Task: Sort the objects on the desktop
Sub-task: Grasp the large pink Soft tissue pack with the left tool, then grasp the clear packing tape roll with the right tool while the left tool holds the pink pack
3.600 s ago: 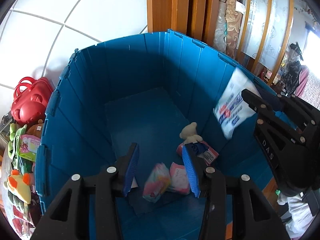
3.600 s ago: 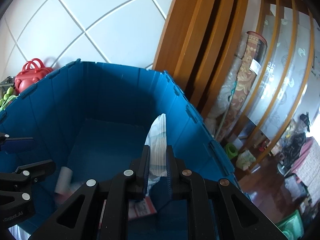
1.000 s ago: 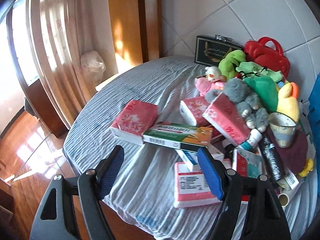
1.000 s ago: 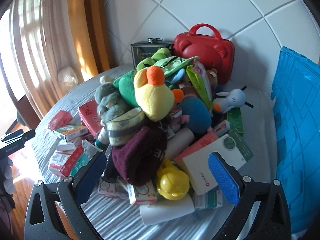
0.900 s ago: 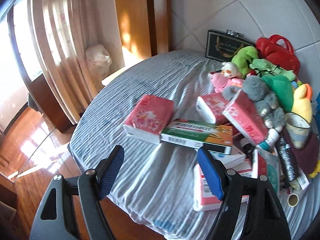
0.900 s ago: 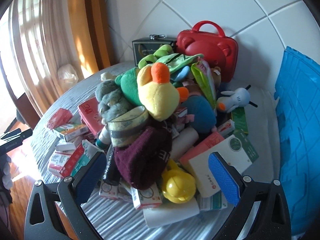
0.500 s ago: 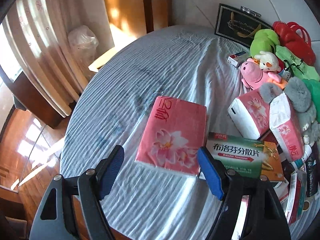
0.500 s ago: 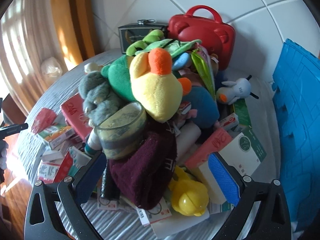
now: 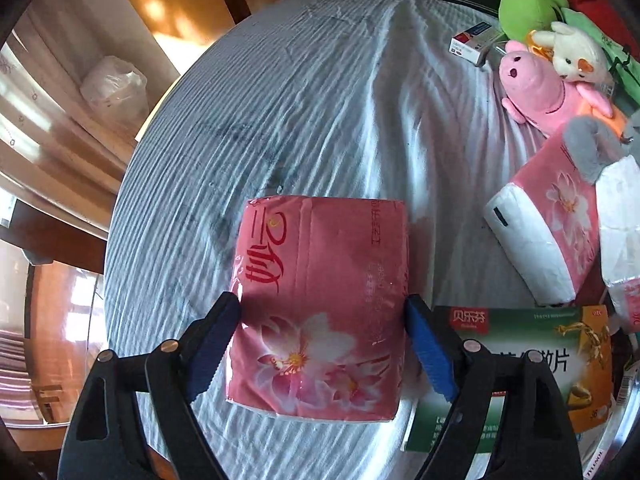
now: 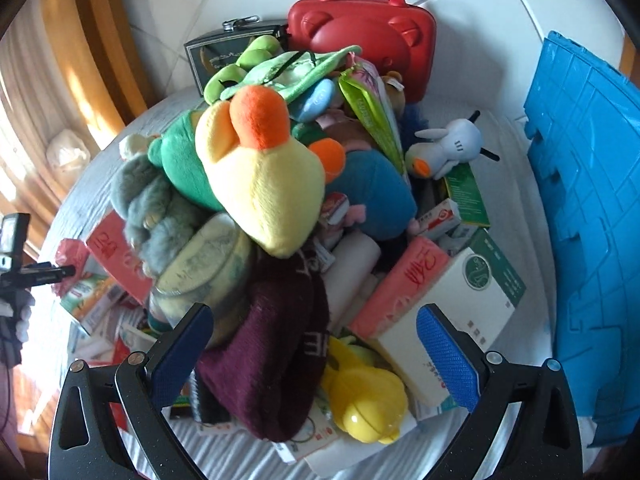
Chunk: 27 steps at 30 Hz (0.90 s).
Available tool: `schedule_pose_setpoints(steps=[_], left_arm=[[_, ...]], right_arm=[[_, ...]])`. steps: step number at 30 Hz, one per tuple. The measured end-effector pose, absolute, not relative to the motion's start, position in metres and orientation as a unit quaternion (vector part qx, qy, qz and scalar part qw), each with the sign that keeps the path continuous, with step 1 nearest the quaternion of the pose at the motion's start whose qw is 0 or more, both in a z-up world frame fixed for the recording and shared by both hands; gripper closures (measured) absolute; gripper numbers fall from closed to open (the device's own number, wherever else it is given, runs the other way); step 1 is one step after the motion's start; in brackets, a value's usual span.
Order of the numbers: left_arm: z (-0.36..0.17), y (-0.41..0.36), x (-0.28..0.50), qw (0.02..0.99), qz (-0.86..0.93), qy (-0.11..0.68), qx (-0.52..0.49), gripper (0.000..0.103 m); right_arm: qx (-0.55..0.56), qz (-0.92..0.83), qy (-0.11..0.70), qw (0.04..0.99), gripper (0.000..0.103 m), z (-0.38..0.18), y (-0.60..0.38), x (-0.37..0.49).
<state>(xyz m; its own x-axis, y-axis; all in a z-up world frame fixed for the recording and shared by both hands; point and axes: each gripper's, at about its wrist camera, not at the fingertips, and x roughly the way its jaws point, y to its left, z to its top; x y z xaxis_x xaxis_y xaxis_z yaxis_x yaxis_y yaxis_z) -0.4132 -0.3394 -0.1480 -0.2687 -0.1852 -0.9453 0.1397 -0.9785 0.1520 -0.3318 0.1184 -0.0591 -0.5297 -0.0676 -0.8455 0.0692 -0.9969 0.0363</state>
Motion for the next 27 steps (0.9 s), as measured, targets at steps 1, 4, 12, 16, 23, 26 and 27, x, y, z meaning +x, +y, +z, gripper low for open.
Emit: schedule_pose_setpoints(steps=[1, 4, 12, 16, 23, 26, 27], left_arm=[[-0.146, -0.342, -0.415, 0.106, -0.794, -0.016, 0.598, 0.020], [-0.137, -0.347, -0.409, 0.114, -0.797, -0.023, 0.592, 0.020], [-0.150, -0.360, -0.415, 0.111, -0.781, -0.020, 0.614, 0.016], [-0.156, -0.363, -0.419, 0.100, -0.770, -0.016, 0.630, 0.012], [-0.169, -0.369, -0.420, 0.114, -0.756, 0.009, 0.645, 0.013], [-0.164, -0.363, -0.412, 0.111, -0.765, 0.007, 0.635, 0.014], [-0.161, -0.361, -0.409, 0.112, -0.767, 0.007, 0.632, 0.014]], right_arm=[[0.483, -0.875, 0.004, 0.041, 0.000, -0.058, 0.116, -0.331], [0.477, -0.876, 0.017, 0.061, 0.000, -0.049, 0.102, -0.327], [0.485, -0.868, 0.064, 0.083, 0.000, -0.057, 0.054, -0.339], [0.500, -0.858, 0.079, 0.083, 0.000, -0.072, 0.045, -0.345], [0.507, -0.854, 0.093, 0.074, 0.000, -0.085, 0.038, -0.352], [0.511, -0.851, 0.096, 0.068, 0.000, -0.091, 0.037, -0.358], [0.510, -0.852, 0.098, 0.065, 0.000, -0.094, 0.037, -0.360]])
